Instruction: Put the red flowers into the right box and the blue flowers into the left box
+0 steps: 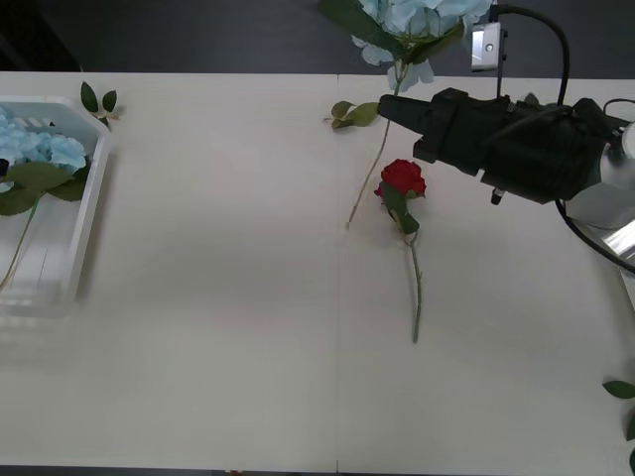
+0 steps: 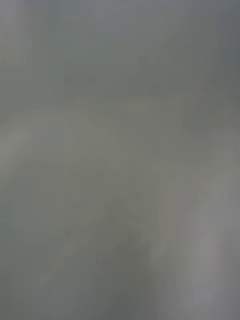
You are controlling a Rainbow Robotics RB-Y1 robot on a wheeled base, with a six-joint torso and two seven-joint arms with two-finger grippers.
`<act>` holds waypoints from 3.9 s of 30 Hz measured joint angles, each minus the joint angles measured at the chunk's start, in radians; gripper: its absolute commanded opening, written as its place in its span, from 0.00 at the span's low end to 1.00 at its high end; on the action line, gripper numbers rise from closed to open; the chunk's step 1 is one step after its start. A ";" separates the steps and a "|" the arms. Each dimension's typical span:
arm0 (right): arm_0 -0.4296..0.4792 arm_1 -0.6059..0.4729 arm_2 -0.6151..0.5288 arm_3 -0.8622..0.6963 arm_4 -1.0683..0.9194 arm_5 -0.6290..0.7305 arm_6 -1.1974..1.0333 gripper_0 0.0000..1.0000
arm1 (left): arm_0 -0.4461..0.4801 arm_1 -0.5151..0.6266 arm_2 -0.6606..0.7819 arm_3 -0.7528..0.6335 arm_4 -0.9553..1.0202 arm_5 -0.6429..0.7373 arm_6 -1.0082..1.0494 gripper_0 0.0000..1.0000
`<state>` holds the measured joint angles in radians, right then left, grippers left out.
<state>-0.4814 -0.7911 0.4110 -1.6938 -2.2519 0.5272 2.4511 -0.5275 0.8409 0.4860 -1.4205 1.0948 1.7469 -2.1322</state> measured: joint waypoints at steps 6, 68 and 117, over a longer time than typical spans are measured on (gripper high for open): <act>0.000 0.144 0.000 -0.002 0.040 -0.052 0.001 0.00 | 0.000 0.000 -0.062 0.002 0.271 -0.007 -0.010 1.00; -0.048 0.444 0.064 -0.002 0.040 -0.176 0.034 0.87 | -0.150 -0.273 -0.392 0.003 0.590 -0.021 -0.071 0.00; -0.216 0.149 0.095 -0.003 0.737 0.338 -0.872 1.00 | 0.136 -0.138 0.181 -0.300 -0.417 -0.042 -0.071 0.00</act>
<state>-0.6978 -0.6424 0.5061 -1.6966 -1.5146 0.8653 1.5790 -0.3916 0.7033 0.6673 -1.7205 0.6781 1.7054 -2.2029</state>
